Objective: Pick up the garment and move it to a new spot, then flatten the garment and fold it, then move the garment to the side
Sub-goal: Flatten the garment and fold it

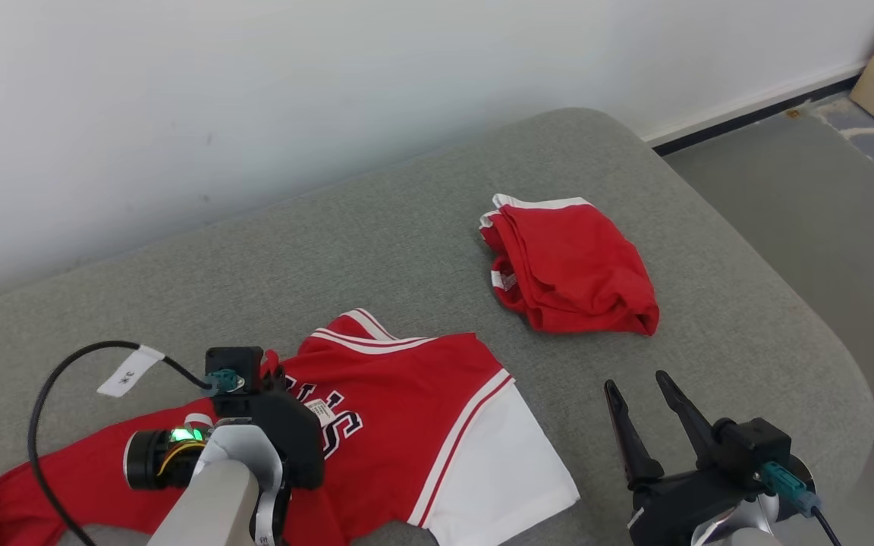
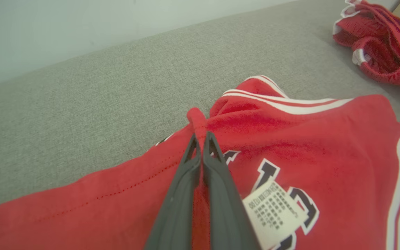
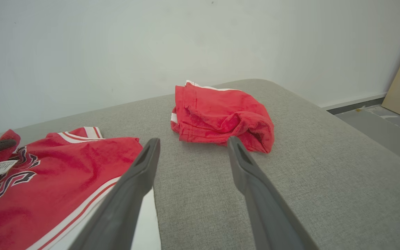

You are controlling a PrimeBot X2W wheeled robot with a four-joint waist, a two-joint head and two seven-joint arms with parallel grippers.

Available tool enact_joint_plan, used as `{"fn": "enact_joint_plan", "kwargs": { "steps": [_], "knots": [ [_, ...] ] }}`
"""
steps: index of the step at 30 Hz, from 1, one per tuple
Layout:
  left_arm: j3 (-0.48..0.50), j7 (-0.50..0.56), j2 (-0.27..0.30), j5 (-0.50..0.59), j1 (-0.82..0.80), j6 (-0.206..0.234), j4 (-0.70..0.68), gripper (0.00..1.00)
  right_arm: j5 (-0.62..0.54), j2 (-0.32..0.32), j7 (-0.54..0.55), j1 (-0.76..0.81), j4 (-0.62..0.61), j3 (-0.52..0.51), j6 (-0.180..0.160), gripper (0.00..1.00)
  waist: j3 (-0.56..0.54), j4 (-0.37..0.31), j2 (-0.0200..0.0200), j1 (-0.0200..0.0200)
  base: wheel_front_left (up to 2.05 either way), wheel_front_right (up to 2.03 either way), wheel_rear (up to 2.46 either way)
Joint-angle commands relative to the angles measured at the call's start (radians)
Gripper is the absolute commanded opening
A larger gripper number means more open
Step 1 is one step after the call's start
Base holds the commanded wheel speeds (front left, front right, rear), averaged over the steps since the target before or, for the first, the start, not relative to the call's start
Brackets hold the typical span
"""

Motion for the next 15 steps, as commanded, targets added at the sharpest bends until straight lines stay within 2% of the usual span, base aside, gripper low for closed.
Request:
{"fn": "enact_joint_plan", "kwargs": {
  "steps": [1,8,15],
  "knots": [
    [0.015,-0.03,-0.004,-0.015,-0.001,-0.001,-0.011,0.0,0.002,-0.008,-0.002,0.02,-0.011,-0.003,-0.002,1.0,-0.008,0.034,-0.0001,-0.0001,0.0,0.0,0.0],
    [0.137,-0.19,0.02,-0.113,0.154,0.037,-0.152,0.0,-0.026,-0.013,-0.002,0.113,-0.075,-0.034,-0.002,1.0,-0.042,0.16,-0.0001,-0.0001,0.0,0.0,0.0],
    [0.183,-0.25,0.028,-0.153,0.428,0.091,-0.384,0.0,-0.075,0.013,-0.002,0.224,-0.163,-0.055,-0.002,1.0,-0.072,0.295,-0.0001,-0.0001,0.0,0.0,0.0]
  ]
}}
